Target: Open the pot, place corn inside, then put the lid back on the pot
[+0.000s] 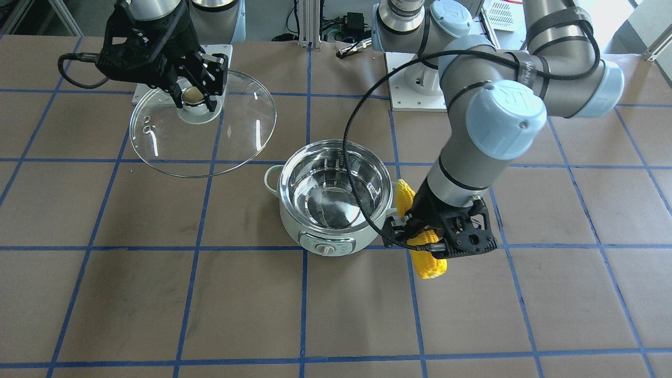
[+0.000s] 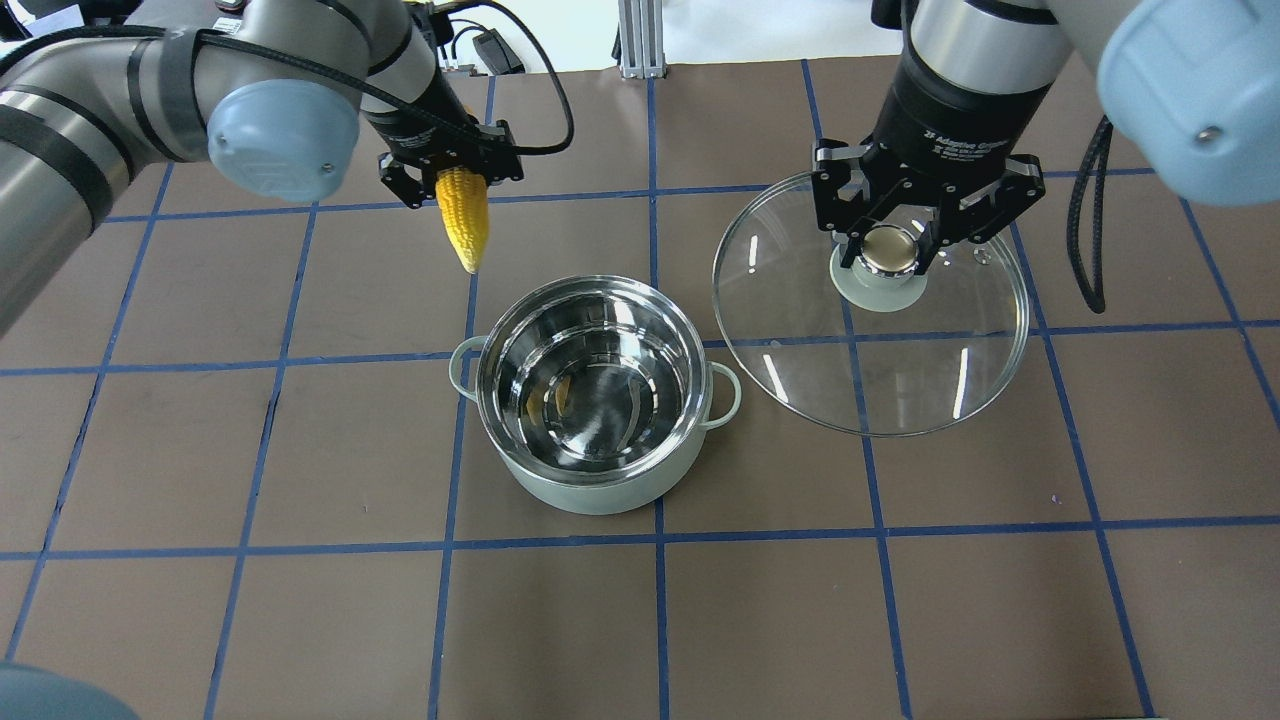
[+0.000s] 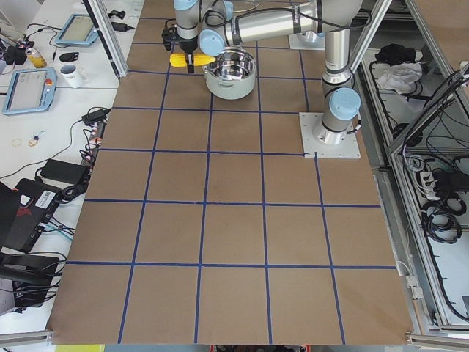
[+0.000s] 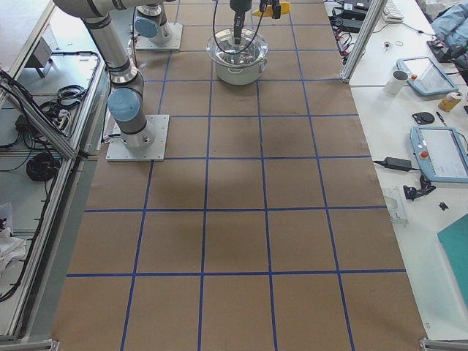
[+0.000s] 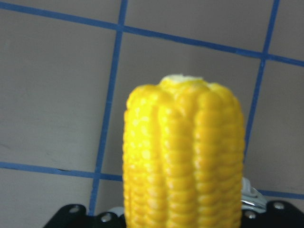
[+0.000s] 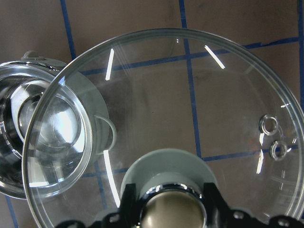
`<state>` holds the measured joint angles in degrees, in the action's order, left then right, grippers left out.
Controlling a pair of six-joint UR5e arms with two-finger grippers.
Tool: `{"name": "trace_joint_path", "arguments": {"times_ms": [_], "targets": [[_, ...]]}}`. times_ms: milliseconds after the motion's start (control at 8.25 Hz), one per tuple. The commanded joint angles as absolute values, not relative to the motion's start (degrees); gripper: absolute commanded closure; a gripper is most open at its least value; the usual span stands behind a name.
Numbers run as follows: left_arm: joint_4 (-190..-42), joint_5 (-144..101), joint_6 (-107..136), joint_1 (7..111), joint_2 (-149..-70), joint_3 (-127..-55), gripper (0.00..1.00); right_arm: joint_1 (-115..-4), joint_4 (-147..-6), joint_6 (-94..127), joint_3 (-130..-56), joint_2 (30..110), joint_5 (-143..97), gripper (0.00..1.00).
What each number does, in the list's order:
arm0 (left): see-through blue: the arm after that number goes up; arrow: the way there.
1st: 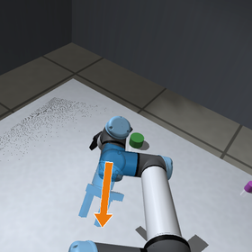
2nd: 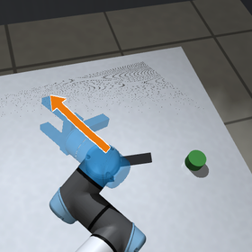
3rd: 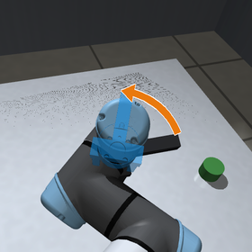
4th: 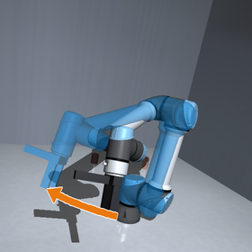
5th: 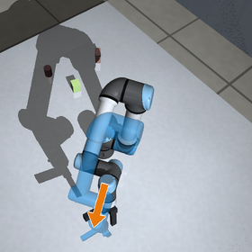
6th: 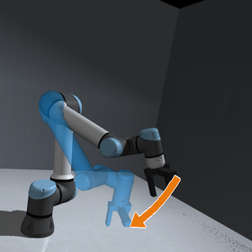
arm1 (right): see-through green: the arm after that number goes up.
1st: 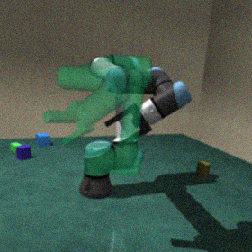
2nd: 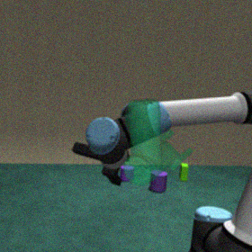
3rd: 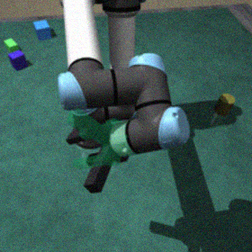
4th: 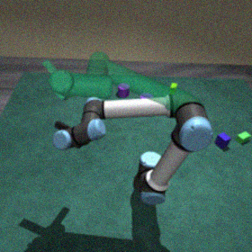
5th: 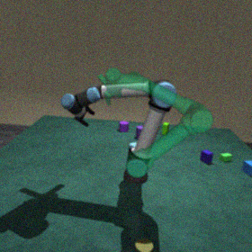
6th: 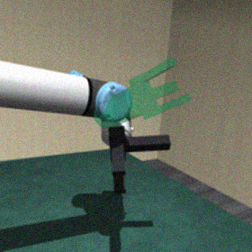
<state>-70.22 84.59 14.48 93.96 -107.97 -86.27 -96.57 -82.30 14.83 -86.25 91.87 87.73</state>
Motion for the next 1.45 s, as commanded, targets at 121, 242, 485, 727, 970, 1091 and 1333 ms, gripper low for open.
{"name": "trace_joint_path", "arguments": {"times_ms": [121, 242, 485, 727, 970, 1091, 1333], "targets": [[-72.3, 84.6, 19.9, 103.7, -106.4, -91.9, 1.00, -94.9, -80.2, 12.6, -86.2, 92.5, 88.3, 0.68], [-72.3, 84.0, 20.0, 104.2, -106.4, -95.1, 1.00, -94.9, -80.0, 12.6, -86.2, 92.5, 88.3, 0.68], [-72.4, 84.6, 20.0, 105.6, -106.3, -97.6, 1.00, -94.9, -79.8, 12.5, -86.2, 92.5, 88.3, 0.68], [-72.4, 84.5, 20.6, 106.3, -106.9, -97.7, 0.91, -94.9, -79.7, 12.5, -86.2, 92.5, 88.3, 0.68], [-72.4, 84.6, 22.2, 108.0, -107.1, -97.7, 0.61, -94.9, -79.8, 12.5, -86.2, 92.5, 88.3, 0.68], [-72.4, 84.6, 22.2, 108.0, -107.1, -97.7, 0.24, -94.9, -79.8, 12.5, -86.2, 92.5, 88.3, 0.68], [-72.5, 84.6, 22.0, 108.0, -106.4, -97.6, 0.00, -94.9, -79.8, 12.5, -86.2, 92.6, 88.3, 0.68]]}}
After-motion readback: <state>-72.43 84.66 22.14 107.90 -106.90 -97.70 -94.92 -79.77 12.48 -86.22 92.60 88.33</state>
